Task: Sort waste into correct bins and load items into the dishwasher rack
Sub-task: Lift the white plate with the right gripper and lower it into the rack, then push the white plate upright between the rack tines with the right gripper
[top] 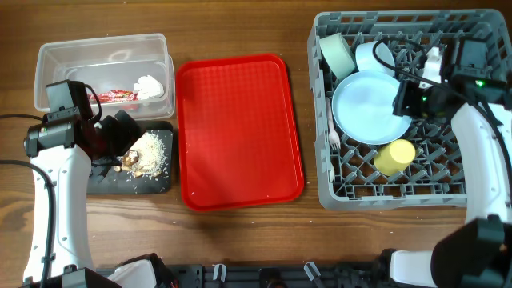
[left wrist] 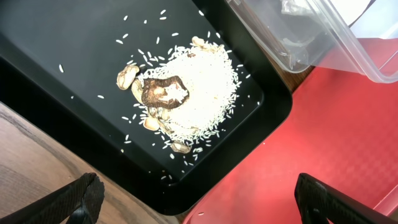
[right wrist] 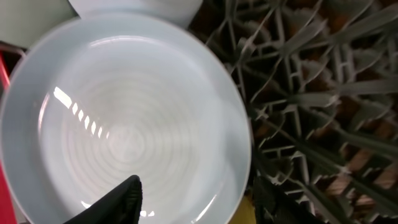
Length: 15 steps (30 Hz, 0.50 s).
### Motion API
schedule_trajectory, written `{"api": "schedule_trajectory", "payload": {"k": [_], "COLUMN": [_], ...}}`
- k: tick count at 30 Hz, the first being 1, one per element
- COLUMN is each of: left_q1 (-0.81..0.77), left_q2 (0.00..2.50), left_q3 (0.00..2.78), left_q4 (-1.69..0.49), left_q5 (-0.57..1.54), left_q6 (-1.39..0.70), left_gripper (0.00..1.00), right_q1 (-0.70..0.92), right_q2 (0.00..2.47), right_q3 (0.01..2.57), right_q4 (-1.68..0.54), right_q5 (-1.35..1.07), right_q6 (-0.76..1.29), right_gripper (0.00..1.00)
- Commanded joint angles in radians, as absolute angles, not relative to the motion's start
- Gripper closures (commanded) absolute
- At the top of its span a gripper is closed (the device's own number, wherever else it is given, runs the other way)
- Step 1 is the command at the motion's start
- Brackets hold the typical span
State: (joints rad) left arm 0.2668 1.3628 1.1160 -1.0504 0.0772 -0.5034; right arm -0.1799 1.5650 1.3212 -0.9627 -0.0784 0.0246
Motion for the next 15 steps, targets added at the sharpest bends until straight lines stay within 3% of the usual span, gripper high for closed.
{"api": "schedule_trajectory", "payload": {"k": [1,7,15], "left_q1": [0.271,0.271,0.271], "left_q2": [1.349,1.349,1.349], "left_q3": [1.119,1.119,1.119], "left_q4": [-1.048,-1.048,-1.048], "left_q5": [0.089,0.089,0.089], "left_q6": [-0.502,-0.502,-0.502], "left_gripper": [0.00,0.00,0.00], "right_q1": [-0.181,-0.181,-0.194], "right_q2": [1.657,1.732,1.568], "right_q3": [1.315,1.315,1.343], "right_q4": [-0.973,-0.950,-0.922], "right_q5": [-0.070,-0.016,0.014], "right_q6": [0.008,0.079,0.083], "right_gripper": [0.42,0.45,0.39]}}
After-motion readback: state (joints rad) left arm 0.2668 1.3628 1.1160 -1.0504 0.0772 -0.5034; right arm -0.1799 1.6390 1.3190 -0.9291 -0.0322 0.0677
